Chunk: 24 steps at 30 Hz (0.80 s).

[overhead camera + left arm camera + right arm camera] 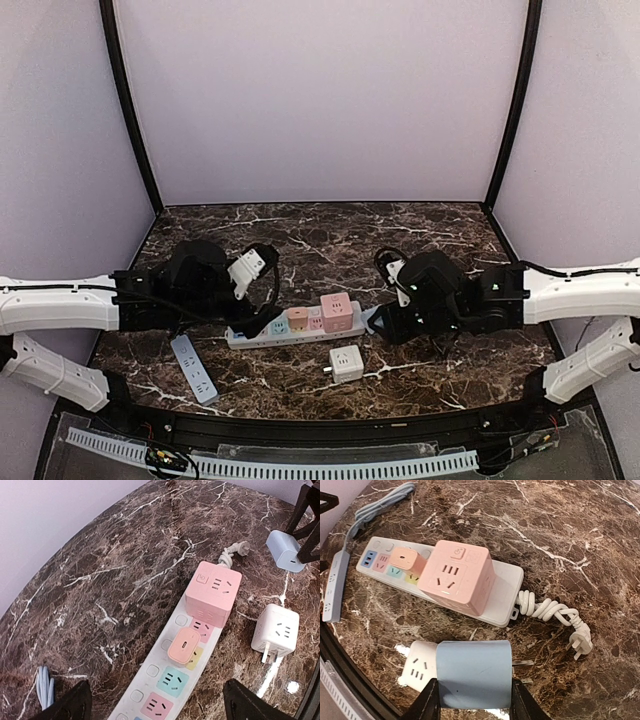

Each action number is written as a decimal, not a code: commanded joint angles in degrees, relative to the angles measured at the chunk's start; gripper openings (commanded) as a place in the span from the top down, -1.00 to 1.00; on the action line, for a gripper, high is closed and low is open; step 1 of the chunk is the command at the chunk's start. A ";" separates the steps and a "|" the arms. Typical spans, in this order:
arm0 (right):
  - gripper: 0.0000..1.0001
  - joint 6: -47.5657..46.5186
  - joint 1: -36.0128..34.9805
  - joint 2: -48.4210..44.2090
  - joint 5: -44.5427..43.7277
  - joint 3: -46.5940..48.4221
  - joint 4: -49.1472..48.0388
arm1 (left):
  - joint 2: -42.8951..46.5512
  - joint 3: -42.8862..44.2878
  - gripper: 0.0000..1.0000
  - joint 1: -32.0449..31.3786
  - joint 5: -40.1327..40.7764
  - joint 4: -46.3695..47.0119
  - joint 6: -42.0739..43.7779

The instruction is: Insert the plug

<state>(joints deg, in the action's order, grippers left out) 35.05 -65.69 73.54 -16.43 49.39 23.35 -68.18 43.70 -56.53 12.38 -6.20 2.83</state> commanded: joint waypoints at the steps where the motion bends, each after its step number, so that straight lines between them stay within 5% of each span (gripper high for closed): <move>1: 0.36 -3.06 -0.15 -2.88 5.96 0.98 -1.22 | 3.02 -2.64 -0.84 -0.28 -3.40 8.18 9.01; 8: 0.34 -7.76 5.58 -3.94 24.06 -0.43 -6.55 | 6.19 -9.18 -0.84 -0.32 -11.10 23.11 28.77; 14: 0.35 -9.33 7.55 -3.92 31.57 0.62 -7.46 | 6.83 -11.12 -0.82 -0.39 -20.87 26.03 42.77; 24: 0.35 -8.49 8.21 -0.87 36.40 2.92 -6.86 | 3.58 -4.12 -0.70 -3.19 -26.45 14.07 59.52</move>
<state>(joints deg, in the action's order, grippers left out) 26.79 -57.95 71.57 16.62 50.11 18.04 -63.33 36.77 -57.82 -10.87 13.41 53.12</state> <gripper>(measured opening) 0.409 0.880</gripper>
